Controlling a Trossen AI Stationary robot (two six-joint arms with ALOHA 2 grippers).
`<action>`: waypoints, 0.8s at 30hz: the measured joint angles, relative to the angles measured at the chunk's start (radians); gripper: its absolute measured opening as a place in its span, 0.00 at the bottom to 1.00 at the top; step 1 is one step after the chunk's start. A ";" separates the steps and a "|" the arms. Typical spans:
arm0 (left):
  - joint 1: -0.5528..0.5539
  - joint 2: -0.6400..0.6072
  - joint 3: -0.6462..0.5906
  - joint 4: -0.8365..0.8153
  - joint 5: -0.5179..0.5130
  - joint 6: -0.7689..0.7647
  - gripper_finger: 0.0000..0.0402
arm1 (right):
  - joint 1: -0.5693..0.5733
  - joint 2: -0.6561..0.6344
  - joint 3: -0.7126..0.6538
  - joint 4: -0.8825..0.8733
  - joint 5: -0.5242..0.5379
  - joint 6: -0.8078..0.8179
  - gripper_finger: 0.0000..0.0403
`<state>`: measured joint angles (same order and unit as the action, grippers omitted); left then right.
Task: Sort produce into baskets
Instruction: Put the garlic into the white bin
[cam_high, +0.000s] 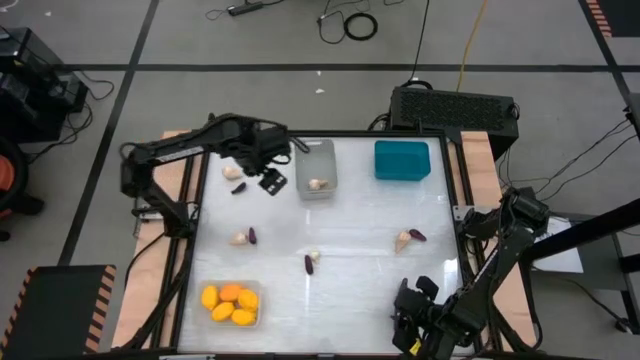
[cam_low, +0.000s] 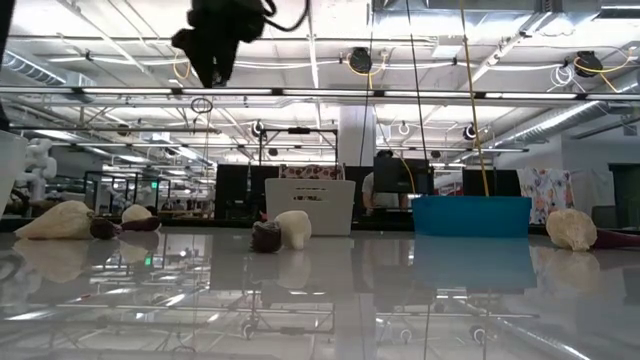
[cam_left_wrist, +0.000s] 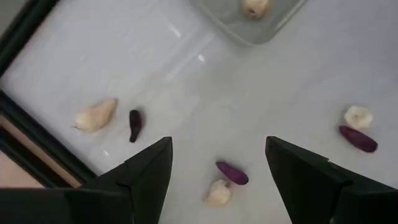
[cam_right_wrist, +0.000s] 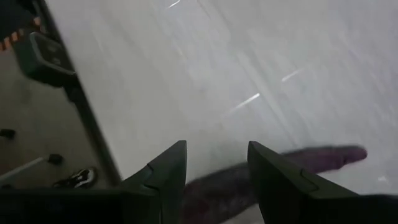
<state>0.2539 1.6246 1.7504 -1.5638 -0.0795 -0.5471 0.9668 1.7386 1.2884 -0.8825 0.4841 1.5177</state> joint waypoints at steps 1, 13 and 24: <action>-0.009 -0.036 -0.028 0.006 0.004 -0.015 0.66 | -0.002 0.004 0.000 0.001 0.006 -0.006 0.40; -0.120 -0.344 -0.507 0.096 0.101 -0.392 0.66 | -0.053 0.011 0.000 0.049 0.019 -0.108 0.40; -0.332 -0.315 -0.768 0.308 0.155 -0.303 0.66 | -0.074 0.011 0.000 0.073 0.018 -0.147 0.40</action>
<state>-0.0785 1.3093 0.9819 -1.2557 0.0760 -0.8504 0.8932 1.7496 1.2884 -0.8093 0.5022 1.3708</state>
